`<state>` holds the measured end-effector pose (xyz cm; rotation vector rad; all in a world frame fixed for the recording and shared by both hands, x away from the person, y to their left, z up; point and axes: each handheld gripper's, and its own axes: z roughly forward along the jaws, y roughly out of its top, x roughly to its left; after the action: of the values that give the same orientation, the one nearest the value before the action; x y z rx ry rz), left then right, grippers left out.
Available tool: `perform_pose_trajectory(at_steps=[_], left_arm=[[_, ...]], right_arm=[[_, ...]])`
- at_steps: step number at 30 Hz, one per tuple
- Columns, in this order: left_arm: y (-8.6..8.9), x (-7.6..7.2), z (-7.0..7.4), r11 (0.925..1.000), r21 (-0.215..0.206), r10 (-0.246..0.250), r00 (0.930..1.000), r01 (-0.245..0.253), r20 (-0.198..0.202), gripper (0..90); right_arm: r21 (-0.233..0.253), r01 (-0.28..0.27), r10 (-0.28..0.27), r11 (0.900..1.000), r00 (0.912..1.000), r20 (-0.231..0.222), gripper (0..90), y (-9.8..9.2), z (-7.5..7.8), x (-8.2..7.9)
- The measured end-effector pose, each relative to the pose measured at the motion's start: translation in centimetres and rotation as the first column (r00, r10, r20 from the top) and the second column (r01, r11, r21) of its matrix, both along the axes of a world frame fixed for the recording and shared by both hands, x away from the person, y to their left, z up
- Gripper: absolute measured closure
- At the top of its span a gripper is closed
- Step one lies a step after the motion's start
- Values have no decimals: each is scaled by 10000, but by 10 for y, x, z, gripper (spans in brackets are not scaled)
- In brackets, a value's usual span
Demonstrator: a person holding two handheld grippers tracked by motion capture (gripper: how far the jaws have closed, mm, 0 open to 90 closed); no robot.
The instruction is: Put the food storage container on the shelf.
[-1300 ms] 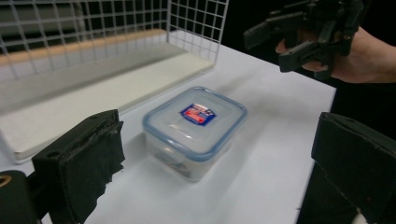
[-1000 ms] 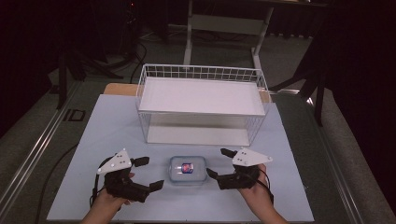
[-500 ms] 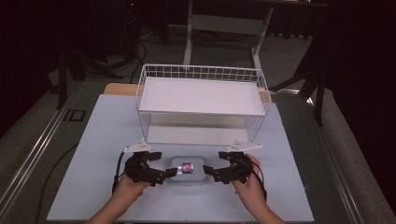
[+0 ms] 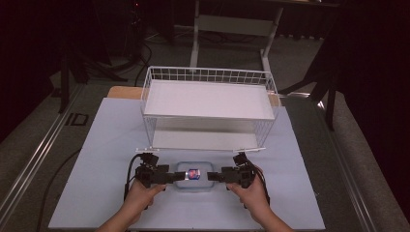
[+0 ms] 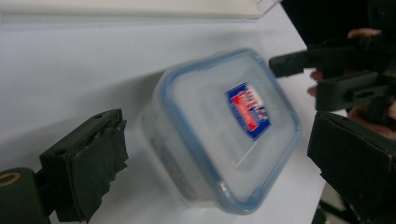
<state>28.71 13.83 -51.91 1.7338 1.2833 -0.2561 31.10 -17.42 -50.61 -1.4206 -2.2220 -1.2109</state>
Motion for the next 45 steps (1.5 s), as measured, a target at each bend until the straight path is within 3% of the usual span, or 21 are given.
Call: perform_pose_trajectory(at_steps=[4,9,12,14,16,17,19,22,23,25,36,40,41,45], left_arm=[[0,4,-10,9988,-445,155,9955,-197,-938,108],[-4,6,-15,9985,-516,75,9889,-153,-1486,154],[-5,6,-15,9988,-461,103,9876,-177,-1565,195],[-5,5,-15,9992,-310,182,9870,-234,-1595,222],[-5,6,-16,9989,-436,89,9863,-162,-1646,299],[-6,6,-16,9988,-491,5,9854,-90,-1703,327],[-6,6,-17,9988,-472,13,9856,-94,-1692,337],[-2,7,-19,9966,-790,72,9835,-218,-1808,371],[-1,6,-18,9971,-733,59,9833,-195,-1820,398],[-2,5,-13,9989,-454,35,9849,-115,-1729,427],[-6,-6,-2,9999,162,-2,9933,21,-1155,462],[-7,-15,2,9994,333,72,9965,-45,-831,484],[-8,-17,2,9994,310,171,9966,-146,-810,484],[-8,-23,3,9991,290,344,9958,-320,-848,483]], right_arm=[[482,121,-76,9988,9957,-919,202,3,-6,4],[738,241,-120,9970,9870,-1602,223,6,-13,7],[748,262,-121,9969,9831,-1828,265,8,-16,8],[1076,363,-121,9935,9760,-2172,295,8,-19,9],[1025,364,-129,9941,9751,-2214,313,8,-19,9],[745,584,-399,9955,9726,-2290,374,9,-21,8],[781,606,-411,9951,9722,-2304,377,8,-22,8],[779,445,-256,9960,9733,-2283,394,7,-21,8],[918,537,-301,9943,9699,-2418,427,4,-22,8],[939,557,-319,9940,9707,-2382,428,4,-22,7],[586,647,-536,9962,9831,-1753,446,7,-14,-5],[442,656,-585,9969,9873,-1478,459,8,-9,-14],[366,637,-592,9973,9917,-1142,459,9,-7,-19],[337,757,-722,9966,9930,-938,459,10,-6,-24]])
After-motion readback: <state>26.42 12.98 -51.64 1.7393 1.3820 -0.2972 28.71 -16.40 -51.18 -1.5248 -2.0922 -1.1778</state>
